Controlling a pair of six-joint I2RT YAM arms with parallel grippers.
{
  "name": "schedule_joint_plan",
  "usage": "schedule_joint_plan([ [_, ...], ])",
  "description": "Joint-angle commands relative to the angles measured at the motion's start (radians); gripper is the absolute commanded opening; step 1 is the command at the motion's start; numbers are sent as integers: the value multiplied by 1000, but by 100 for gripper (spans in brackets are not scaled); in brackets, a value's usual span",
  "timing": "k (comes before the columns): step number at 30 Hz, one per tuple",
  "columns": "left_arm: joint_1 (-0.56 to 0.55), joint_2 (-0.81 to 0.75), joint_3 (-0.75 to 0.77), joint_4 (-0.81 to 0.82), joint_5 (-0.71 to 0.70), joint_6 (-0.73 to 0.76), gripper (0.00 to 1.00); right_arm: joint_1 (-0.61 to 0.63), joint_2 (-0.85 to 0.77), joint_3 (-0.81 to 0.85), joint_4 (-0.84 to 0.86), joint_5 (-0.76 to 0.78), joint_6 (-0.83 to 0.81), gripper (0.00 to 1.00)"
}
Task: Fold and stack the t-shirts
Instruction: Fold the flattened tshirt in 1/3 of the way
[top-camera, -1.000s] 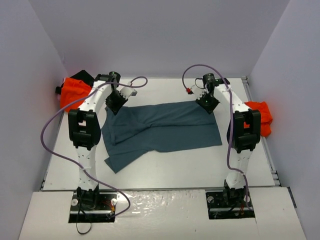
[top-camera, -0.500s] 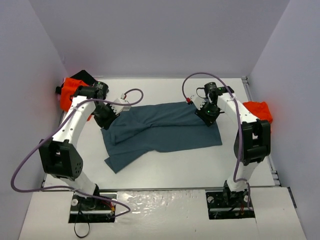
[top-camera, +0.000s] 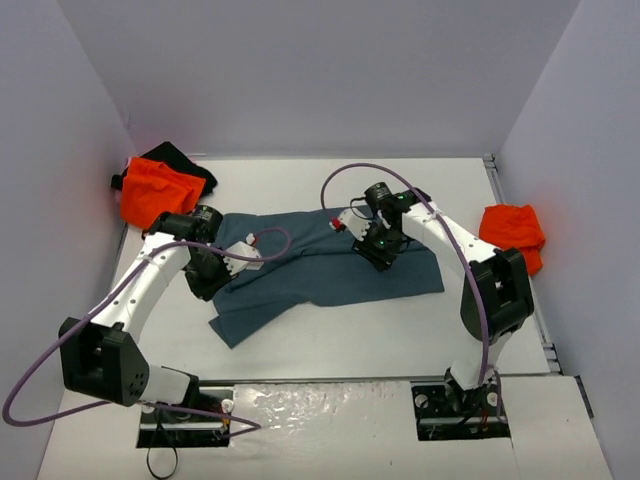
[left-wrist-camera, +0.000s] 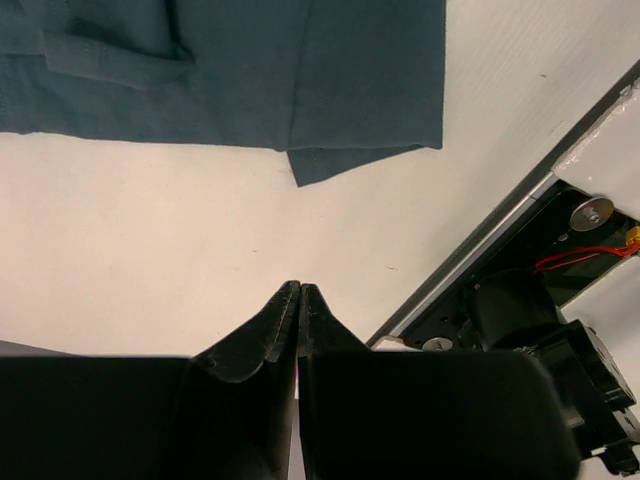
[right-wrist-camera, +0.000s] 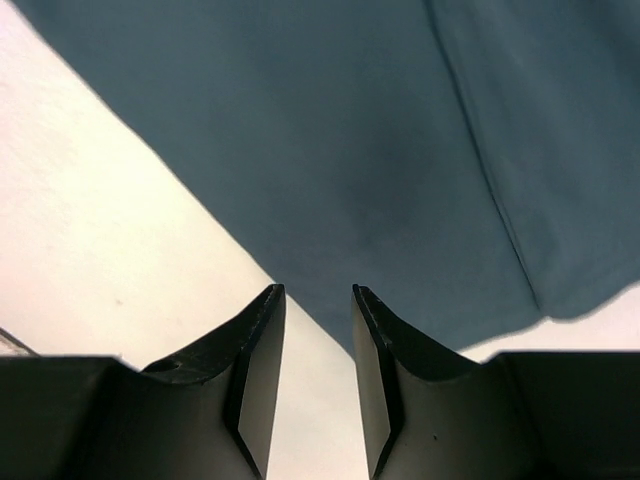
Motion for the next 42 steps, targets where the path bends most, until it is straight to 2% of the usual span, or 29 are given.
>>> schedule_joint_plan([
  [1, -31, -86, -40, -38, 20, 3, 1, 21, -32, 10, 57, 68, 84, 31],
  [4, -83, -121, -123, 16, -42, -33, 17, 13, -8, -3, 98, 120, 134, 31],
  [8, -149, -149, -209, 98, -130, -69, 23, 6, 21, -16, 124, 157, 162, 31],
  [14, -254, -168, -332, 174, -227, -102, 25, -25, 29, 10, 144, 251, 237, 31],
  [23, -305, -67, -323, 226, -225, -127, 25, -36, 50, -23, 166, 303, 282, 29],
  [26, -305, 4, -284, 271, -239, -115, 24, -34, 72, -22, 184, 292, 282, 28],
  [27, -305, 32, -264, 296, -254, -113, 21, -33, 82, -5, 189, 289, 281, 27],
  [28, -304, 63, -239, 323, -271, -113, 16, -33, 93, 20, 192, 289, 280, 25],
  [29, -293, 86, -198, 330, -264, -113, 6, -33, 102, 39, 191, 291, 276, 23],
  [30, -280, 106, -162, 356, -268, -121, 1, -34, 107, 53, 191, 294, 269, 19],
  [34, -225, 164, -45, 433, -293, -157, 0, -38, 118, 70, 192, 293, 241, 0],
  [38, -186, 249, 107, 502, -323, -188, 0, -53, 148, 95, 199, 268, 239, 0],
  [42, -135, 419, 271, 457, -320, -201, 0, -72, 184, 138, 223, 254, 239, 0],
])
